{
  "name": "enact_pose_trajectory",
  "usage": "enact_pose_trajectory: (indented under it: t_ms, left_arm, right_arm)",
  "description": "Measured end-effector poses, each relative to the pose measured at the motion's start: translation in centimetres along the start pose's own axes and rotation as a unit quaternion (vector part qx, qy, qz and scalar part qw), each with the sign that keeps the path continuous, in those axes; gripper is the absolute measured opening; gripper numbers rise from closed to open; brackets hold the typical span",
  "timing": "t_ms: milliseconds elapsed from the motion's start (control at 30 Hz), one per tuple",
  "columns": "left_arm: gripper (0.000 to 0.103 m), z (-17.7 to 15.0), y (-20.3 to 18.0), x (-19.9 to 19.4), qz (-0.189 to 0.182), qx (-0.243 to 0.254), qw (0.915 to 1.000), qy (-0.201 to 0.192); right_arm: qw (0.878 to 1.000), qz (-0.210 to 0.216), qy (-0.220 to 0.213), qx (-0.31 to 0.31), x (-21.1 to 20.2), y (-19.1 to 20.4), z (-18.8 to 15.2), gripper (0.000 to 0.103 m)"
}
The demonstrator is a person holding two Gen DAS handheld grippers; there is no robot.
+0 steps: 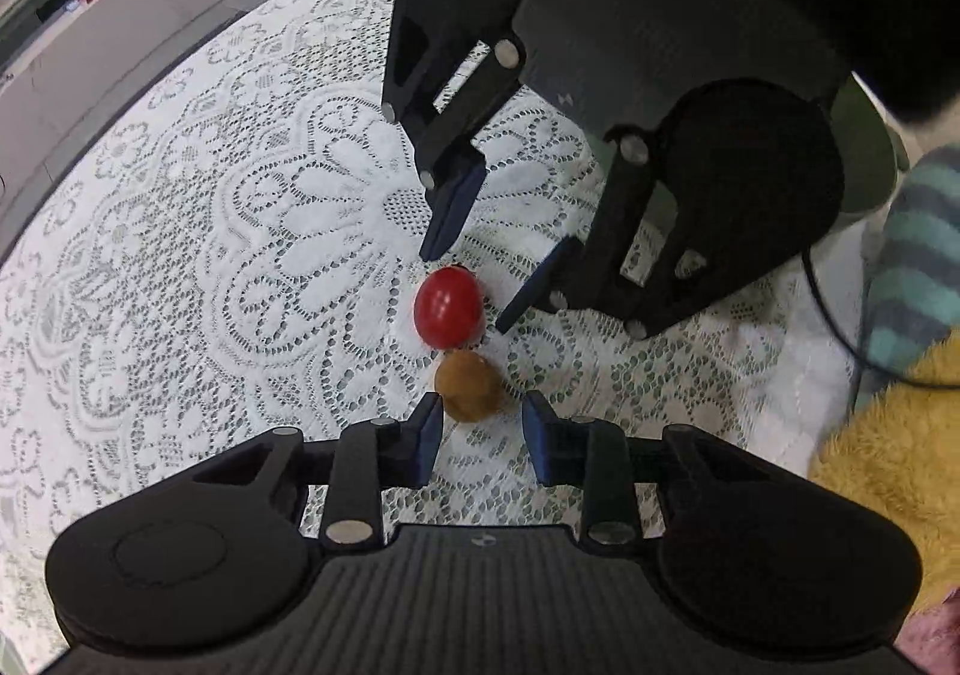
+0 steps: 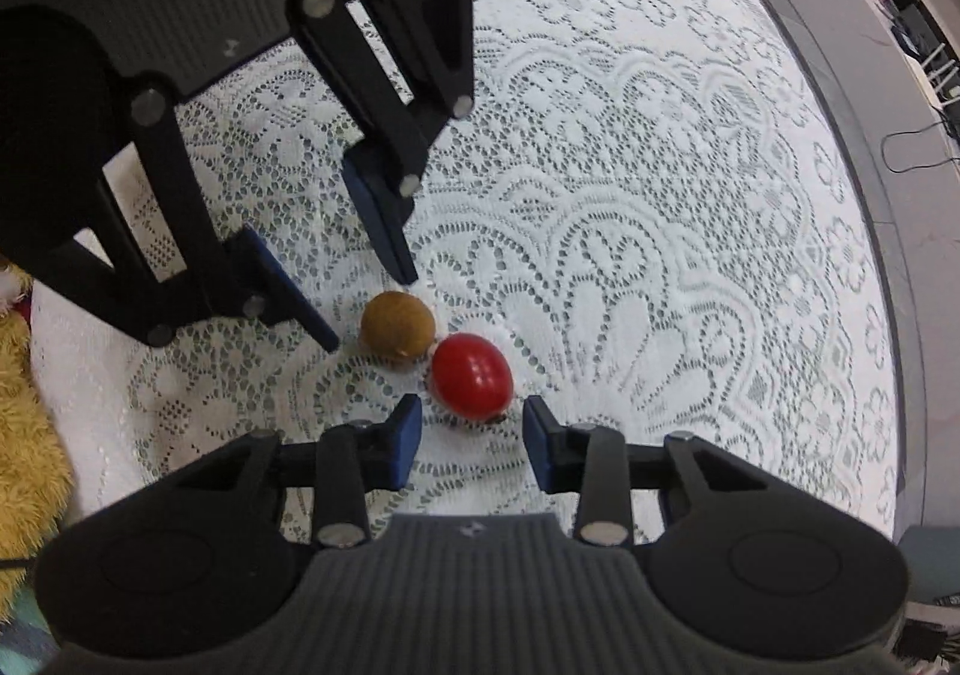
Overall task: Organize fruits
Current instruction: 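Grasp the last red tomato with the right tool while the left tool grasps the last kiwi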
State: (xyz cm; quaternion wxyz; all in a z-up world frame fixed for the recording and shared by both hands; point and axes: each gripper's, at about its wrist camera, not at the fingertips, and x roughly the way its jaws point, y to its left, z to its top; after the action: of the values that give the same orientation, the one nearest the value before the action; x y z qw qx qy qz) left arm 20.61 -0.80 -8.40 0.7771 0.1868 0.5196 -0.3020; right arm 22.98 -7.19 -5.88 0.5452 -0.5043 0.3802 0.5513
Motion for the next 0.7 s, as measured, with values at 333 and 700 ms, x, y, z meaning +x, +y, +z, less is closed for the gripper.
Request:
enact_pose_trajectory:
  t_ms: [333, 700]
  left_arm:
    - [0.036, 0.4, 1.4, 0.8, -0.020, -0.038, 0.9991, 0.000]
    - [0.035, 0.5, 1.8, 1.8, -0.023, -0.053, 0.9983, -0.002]
  right_arm:
    - [1.000, 0.013, -0.010, 0.006, 1.0, -0.4, 0.1, 0.027]
    - [0.999, 0.013, -0.019, 0.032, 1.3, -0.8, 0.0, 0.026]
